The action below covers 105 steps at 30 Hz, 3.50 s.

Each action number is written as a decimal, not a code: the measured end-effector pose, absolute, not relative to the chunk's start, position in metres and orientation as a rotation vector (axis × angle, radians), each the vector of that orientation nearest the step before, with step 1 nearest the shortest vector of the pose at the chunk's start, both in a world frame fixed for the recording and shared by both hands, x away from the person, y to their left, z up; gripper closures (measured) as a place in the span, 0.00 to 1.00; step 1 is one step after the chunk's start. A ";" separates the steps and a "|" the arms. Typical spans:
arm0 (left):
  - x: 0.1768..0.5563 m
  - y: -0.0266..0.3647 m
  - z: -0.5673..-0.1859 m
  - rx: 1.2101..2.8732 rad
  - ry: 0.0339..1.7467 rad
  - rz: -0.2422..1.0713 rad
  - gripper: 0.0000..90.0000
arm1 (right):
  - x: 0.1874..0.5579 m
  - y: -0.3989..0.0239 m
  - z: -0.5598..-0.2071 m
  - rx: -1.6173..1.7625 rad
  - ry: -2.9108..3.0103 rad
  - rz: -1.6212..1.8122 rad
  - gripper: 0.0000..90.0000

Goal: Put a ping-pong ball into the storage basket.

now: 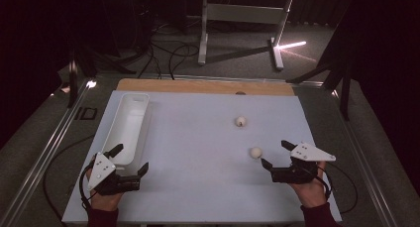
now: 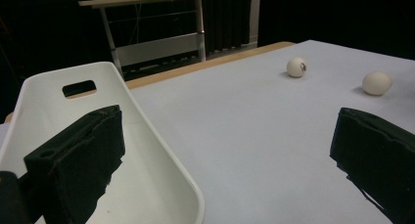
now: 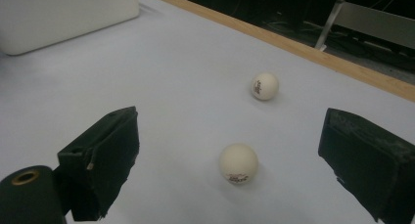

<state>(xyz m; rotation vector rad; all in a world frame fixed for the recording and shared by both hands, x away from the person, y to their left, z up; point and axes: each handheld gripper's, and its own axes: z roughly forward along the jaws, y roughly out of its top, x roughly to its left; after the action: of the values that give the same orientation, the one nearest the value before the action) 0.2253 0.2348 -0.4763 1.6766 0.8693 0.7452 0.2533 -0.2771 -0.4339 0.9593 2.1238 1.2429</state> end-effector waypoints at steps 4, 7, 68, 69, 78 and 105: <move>0.225 0.234 -0.476 1.677 0.869 0.747 0.00 | 0.258 -0.274 -0.433 0.963 2.138 1.219 0.09; 0.225 0.234 -0.476 1.676 0.868 0.744 0.00 | 0.262 -0.271 -0.433 0.973 2.154 1.204 0.09; 0.221 0.235 -0.477 1.669 0.868 0.739 0.00 | 0.341 -0.241 -0.452 0.999 2.502 0.812 0.09; 0.221 0.235 -0.478 1.669 0.868 0.738 0.00 | 0.342 -0.241 -0.453 1.000 2.506 0.808 0.09; 0.221 0.235 -0.478 1.667 0.869 0.737 0.00 | 0.350 -0.238 -0.462 1.020 2.554 0.755 0.09; 0.220 0.235 -0.478 1.671 0.869 0.743 0.00 | 0.363 -0.232 -0.487 1.039 2.635 0.619 0.09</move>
<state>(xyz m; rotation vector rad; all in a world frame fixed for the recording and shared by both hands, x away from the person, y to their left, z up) 0.2204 0.2352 -0.4777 1.6712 0.8691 0.7433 0.3627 -0.2315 -0.4869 1.0394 2.6347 0.6190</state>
